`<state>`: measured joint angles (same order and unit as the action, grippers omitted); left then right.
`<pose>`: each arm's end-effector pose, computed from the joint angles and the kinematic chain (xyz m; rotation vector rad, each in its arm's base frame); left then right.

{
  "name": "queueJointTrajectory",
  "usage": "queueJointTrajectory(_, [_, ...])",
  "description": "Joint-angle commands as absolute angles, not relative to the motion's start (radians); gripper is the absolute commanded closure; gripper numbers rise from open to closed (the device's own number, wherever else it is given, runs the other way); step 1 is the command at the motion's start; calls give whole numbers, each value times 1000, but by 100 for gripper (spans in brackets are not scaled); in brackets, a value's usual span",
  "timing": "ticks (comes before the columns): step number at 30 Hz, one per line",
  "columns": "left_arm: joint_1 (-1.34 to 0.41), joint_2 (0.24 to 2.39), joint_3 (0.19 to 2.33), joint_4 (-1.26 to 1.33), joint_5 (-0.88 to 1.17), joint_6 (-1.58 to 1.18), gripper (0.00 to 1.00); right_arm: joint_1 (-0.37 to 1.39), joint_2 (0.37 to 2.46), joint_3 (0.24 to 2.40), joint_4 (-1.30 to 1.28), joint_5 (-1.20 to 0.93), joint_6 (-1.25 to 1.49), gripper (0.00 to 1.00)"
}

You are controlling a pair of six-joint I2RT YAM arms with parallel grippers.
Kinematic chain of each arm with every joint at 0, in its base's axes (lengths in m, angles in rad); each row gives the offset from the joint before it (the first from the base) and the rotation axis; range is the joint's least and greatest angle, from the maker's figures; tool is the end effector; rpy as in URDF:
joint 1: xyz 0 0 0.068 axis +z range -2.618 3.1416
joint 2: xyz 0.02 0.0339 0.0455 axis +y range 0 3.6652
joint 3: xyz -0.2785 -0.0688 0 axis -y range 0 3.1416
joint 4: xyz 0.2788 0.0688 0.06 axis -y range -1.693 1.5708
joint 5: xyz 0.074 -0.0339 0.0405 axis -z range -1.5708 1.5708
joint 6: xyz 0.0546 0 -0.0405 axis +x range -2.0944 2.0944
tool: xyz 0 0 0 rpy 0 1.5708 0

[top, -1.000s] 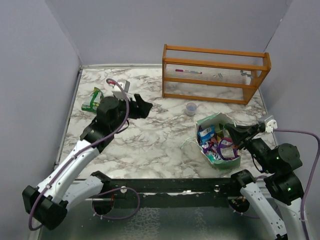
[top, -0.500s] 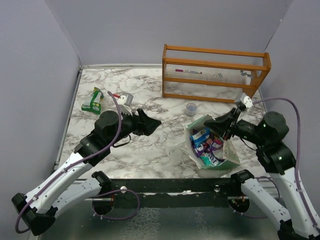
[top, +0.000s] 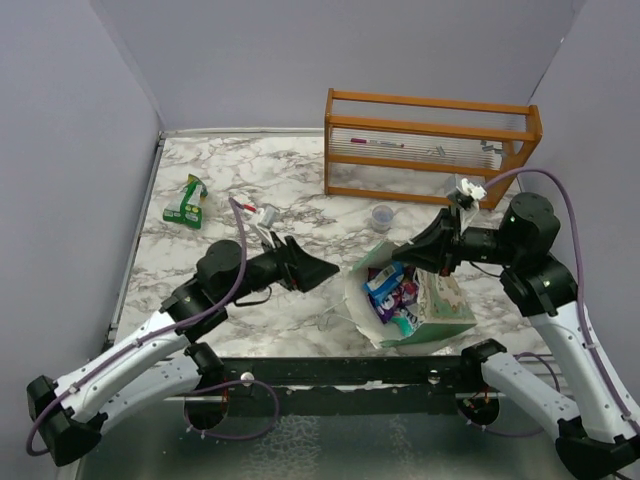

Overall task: Take the snacks out of the paper bag
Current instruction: Take out the snack from the paper bag.

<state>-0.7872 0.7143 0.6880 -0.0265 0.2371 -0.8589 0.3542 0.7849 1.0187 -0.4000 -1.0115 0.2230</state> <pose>0.1439 -0.1626 0.3419 0.1403 1.8272 -1.4140 0.1545 0.1065 0.4163 -0.8858 1.6067 1.2821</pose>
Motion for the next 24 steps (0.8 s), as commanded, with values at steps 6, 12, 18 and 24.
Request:
queueJointTrajectory(6, [-1276,936,718,155,-100,-812,23,354,650,959,-567,-1005,65,98])
queueJointTrajectory(12, [-1424,1128,889,79,-345,-759,29,354,560,897,-520,-964,83,98])
queueJointTrajectory(18, [-1424,1253,964,107,-399,-761,31,354,512,889,-520,-935,70,98])
queueJointTrajectory(24, [-1422,1389,1051,128,-436,-719,28,354,493,884,-525,-926,57,98])
